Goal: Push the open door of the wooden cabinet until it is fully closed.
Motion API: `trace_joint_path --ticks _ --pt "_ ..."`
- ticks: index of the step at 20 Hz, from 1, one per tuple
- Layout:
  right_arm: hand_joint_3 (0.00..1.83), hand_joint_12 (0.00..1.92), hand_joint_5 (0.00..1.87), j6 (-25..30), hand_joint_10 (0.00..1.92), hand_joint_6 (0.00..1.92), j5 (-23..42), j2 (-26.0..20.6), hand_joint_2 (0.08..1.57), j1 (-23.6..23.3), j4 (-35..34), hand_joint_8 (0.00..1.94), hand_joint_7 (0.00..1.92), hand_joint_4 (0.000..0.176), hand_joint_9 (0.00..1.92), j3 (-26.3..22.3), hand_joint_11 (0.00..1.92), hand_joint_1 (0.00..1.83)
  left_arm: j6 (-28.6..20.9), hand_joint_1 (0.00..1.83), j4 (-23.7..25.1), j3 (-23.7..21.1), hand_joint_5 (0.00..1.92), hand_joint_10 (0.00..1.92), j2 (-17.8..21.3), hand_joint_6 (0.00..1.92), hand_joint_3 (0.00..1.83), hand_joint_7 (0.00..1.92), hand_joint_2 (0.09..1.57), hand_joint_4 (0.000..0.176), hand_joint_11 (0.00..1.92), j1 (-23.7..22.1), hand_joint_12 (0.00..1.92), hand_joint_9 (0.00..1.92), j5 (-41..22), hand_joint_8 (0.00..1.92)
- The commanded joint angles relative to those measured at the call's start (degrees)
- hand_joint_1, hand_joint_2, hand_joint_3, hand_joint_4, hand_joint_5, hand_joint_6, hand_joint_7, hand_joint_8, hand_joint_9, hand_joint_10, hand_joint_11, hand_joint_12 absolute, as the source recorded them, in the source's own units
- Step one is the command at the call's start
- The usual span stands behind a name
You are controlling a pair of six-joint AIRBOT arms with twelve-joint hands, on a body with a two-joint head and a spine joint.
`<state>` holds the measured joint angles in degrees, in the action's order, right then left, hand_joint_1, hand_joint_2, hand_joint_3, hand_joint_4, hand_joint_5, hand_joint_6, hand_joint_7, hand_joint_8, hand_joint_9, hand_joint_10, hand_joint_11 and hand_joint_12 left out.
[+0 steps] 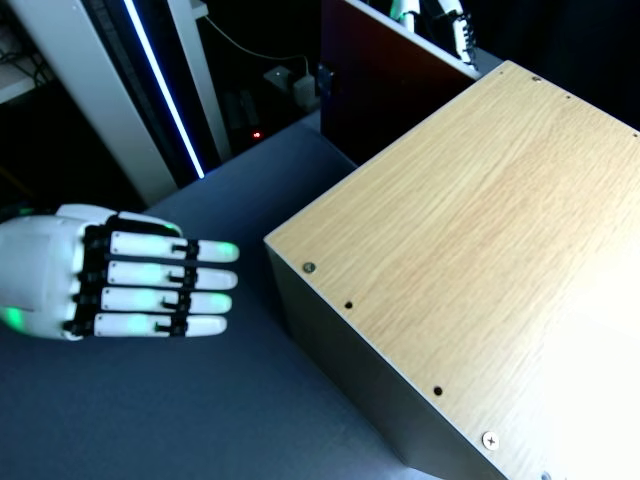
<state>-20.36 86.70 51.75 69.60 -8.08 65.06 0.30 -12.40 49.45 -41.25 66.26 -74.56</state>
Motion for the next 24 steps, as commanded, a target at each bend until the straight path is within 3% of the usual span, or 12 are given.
trace_joint_path --ticks 1,8,10,13,15,17,22,23,24 --pt "0.02 0.55 0.34 0.6 0.02 0.01 6.6 -0.3 1.32 0.1 -1.4 0.01 0.33 0.0 0.26 0.3 0.0 0.46 -0.3 0.0 -0.4 0.1 0.06 0.0 0.5 0.01 0.02 0.09 1.35 0.0 0.03 -0.6 0.06 0.09 -6.1 0.0" --pt "0.0 0.59 0.34 0.6 0.0 0.0 6.5 -0.3 1.33 0.1 -1.3 0.0 0.34 0.0 0.28 0.3 0.0 0.48 -0.3 0.0 3.6 -0.7 0.06 0.0 0.9 0.0 0.01 0.07 1.39 0.0 0.02 -2.5 0.02 0.06 -3.5 0.0" --pt "0.0 0.58 0.35 0.6 0.0 0.0 6.5 -0.3 1.33 0.1 -1.3 0.0 0.34 0.0 0.28 0.3 0.0 0.49 -0.3 0.0 5.2 -0.6 0.05 0.0 0.9 0.0 0.01 0.08 1.39 0.029 0.01 -2.7 0.02 0.06 -3.2 0.0" --pt "0.0 0.58 0.35 0.6 0.0 0.0 6.4 -0.2 1.33 0.1 -1.3 0.0 0.34 0.0 0.29 0.3 0.0 0.5 -0.3 0.0 7.3 -0.8 0.07 0.01 0.9 0.01 0.02 0.09 1.42 0.005 0.04 -3.1 0.03 0.08 -2.9 0.01" --pt "0.0 0.6 0.36 0.6 0.0 0.0 6.4 -0.2 1.32 0.1 -1.3 0.0 0.35 0.0 0.29 0.3 0.0 0.49 -0.3 0.0 8.6 -0.9 0.06 0.01 0.9 0.0 0.01 0.1 1.42 0.019 0.08 -3.6 0.04 0.1 -2.1 0.01" --pt "0.0 0.61 0.35 0.6 0.01 0.0 6.3 -0.2 1.33 0.1 -1.3 0.0 0.36 0.0 0.3 0.3 0.01 0.46 -0.3 0.0 10.0 -0.9 0.07 0.0 0.8 0.0 0.01 0.12 1.45 0.0 0.11 -4.3 0.04 0.12 -0.9 0.0" --pt "0.0 0.51 0.36 0.6 0.0 0.0 6.3 0.0 1.31 0.1 -1.3 0.0 0.35 0.0 0.29 0.3 0.03 0.47 -0.3 0.0 12.6 -0.1 0.03 0.0 -0.7 0.0 0.0 0.07 1.45 0.0 0.08 -6.3 0.01 0.07 1.7 0.0" --pt "0.0 0.51 0.36 0.6 0.0 0.0 6.3 0.1 1.32 0.1 -1.3 0.0 0.35 0.0 0.3 0.4 0.03 0.47 -0.3 0.0 13.3 0.0 0.02 0.0 -0.9 0.0 0.0 0.05 1.44 0.009 0.07 -6.8 0.01 0.05 2.2 0.0" --pt "0.0 0.51 0.36 0.6 0.01 0.0 6.3 0.1 1.33 0.1 -1.3 0.0 0.35 0.0 0.3 0.5 0.04 0.47 -0.3 0.0 14.1 0.2 0.02 0.0 -1.1 0.0 0.0 0.05 1.44 0.001 0.07 -7.3 0.01 0.06 2.7 0.0"
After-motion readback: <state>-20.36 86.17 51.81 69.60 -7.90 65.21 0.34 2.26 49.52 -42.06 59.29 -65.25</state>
